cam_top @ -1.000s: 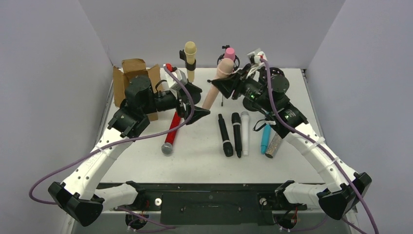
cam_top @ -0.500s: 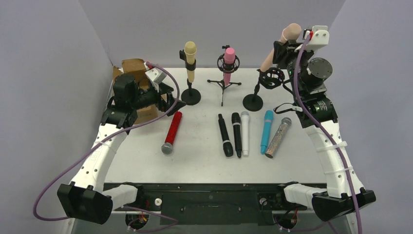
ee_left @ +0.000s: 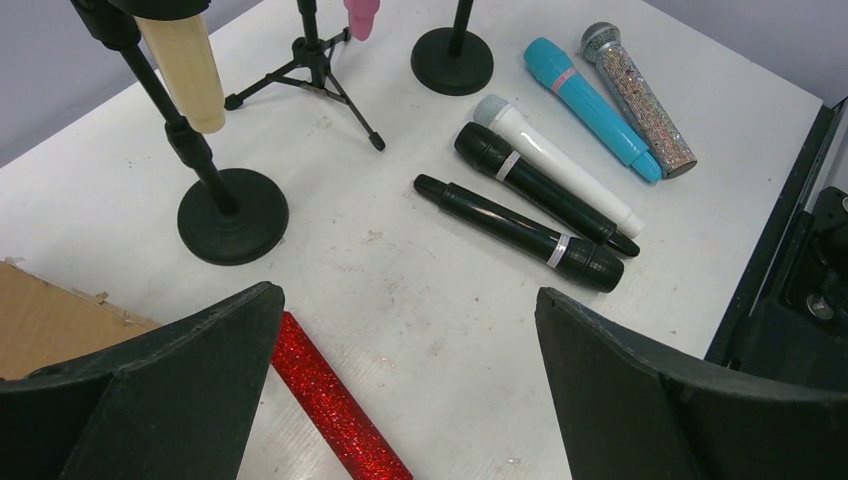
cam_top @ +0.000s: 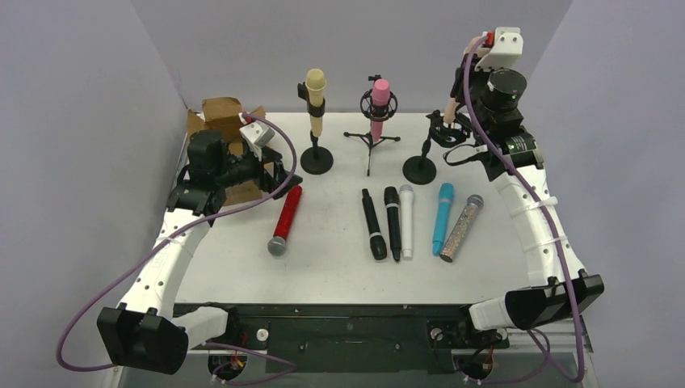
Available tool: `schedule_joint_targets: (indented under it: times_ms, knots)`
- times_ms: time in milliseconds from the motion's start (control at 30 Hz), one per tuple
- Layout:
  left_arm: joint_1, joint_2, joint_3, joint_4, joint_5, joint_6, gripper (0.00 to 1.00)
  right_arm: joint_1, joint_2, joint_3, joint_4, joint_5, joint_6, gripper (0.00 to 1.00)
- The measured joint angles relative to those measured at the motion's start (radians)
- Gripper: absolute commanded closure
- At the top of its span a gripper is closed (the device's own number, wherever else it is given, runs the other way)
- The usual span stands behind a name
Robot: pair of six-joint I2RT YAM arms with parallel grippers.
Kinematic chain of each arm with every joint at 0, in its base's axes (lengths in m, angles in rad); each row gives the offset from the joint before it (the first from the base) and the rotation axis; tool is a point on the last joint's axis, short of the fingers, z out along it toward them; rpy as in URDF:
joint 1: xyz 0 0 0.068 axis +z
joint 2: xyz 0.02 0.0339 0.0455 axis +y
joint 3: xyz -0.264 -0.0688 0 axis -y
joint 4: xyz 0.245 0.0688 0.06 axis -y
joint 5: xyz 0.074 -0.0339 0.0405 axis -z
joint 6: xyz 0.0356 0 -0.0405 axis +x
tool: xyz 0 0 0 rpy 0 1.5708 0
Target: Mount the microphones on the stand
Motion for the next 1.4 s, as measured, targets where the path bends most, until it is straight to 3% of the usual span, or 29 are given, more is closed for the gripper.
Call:
schedule_joint_targets:
  times_ms: [367,1400]
  knots:
    - [0.0,-0.001,-0.007,-0.003,-0.003,0.015,0.04,-0.006,0.084,0.074,-0.114,0.019,-0.01,1.0]
    - [-0.004,-0.005,-0.009,-0.005,-0.026,0.01,0.04,-0.031,0.155,0.08,-0.174,0.026,-0.007,1.0]
